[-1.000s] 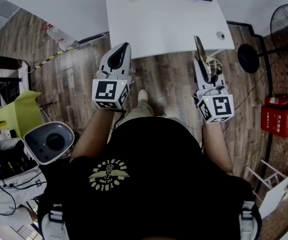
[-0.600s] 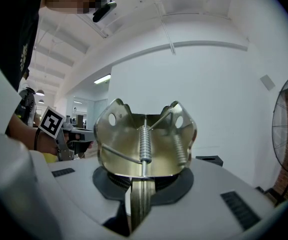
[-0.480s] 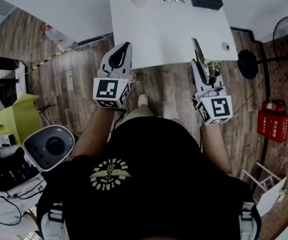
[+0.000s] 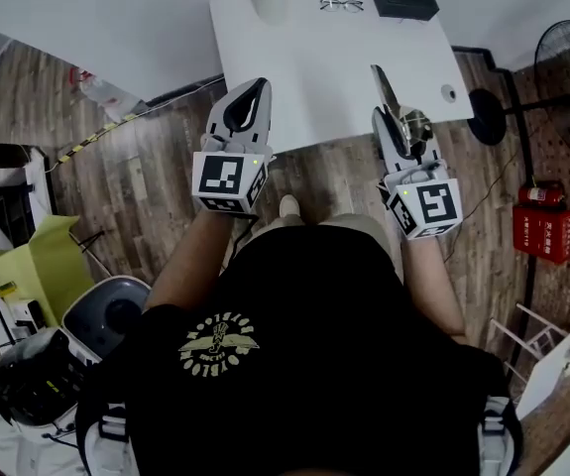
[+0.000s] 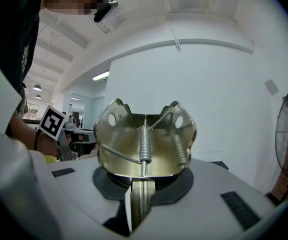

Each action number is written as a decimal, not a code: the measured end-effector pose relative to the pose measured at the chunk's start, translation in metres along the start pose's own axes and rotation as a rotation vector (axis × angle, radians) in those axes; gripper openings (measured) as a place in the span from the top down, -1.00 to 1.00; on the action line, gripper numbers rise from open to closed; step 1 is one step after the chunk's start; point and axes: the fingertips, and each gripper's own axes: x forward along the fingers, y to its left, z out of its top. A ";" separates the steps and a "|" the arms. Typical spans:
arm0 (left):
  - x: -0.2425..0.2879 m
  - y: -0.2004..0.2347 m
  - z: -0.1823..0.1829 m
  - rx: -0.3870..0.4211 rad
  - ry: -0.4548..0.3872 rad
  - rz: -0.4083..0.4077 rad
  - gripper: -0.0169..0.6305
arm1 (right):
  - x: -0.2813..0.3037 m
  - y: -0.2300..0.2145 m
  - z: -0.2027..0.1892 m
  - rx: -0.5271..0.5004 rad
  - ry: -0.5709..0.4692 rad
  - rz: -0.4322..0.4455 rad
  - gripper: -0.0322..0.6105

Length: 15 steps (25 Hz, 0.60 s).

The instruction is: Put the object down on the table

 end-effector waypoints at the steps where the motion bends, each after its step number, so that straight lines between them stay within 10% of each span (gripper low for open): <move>1: 0.004 0.000 0.001 -0.002 -0.004 -0.012 0.93 | 0.002 -0.001 0.000 0.001 0.002 -0.009 0.72; 15: 0.034 -0.011 0.004 0.010 -0.013 -0.090 0.93 | -0.002 -0.022 -0.005 0.008 0.010 -0.085 0.72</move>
